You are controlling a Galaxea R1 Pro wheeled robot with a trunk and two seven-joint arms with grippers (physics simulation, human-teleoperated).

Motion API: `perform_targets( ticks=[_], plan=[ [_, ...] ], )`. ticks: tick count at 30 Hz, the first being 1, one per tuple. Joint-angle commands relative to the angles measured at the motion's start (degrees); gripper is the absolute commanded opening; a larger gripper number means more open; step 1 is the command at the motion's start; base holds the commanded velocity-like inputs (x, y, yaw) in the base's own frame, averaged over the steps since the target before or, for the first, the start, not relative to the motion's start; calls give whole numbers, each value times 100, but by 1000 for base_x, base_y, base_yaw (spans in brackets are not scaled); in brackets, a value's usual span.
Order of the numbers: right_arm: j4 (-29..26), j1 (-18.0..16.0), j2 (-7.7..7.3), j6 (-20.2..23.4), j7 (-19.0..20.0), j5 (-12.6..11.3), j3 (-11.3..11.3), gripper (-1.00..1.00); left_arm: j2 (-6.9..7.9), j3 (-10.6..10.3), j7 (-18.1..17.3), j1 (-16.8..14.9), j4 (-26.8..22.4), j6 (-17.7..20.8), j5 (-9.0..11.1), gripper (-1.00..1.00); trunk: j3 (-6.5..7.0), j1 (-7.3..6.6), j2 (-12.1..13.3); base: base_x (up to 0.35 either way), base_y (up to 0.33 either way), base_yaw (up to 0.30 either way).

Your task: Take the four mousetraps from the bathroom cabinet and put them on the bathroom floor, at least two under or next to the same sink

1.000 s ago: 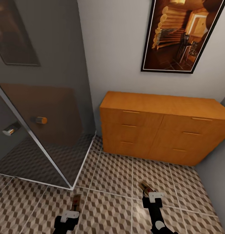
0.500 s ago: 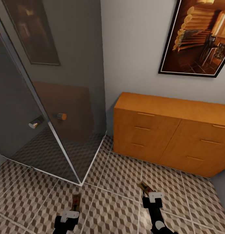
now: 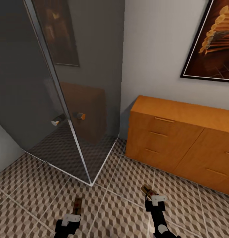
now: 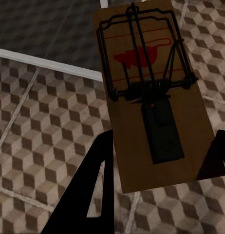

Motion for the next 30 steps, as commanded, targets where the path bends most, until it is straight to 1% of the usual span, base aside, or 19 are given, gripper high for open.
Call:
perform_targets(
  ticks=[1,30],
  plan=[
    [4,-3,-1,8,-58,58,19,-100,-4,-45,55,-8,20,-31,0,-100,-2,0,-3,0,0,257],
    [4,-3,-1,5,-57,49,19,-100,-12,-47,45,-8,20,-32,0,-100,53,0,-3,0,0,257]
  ],
)
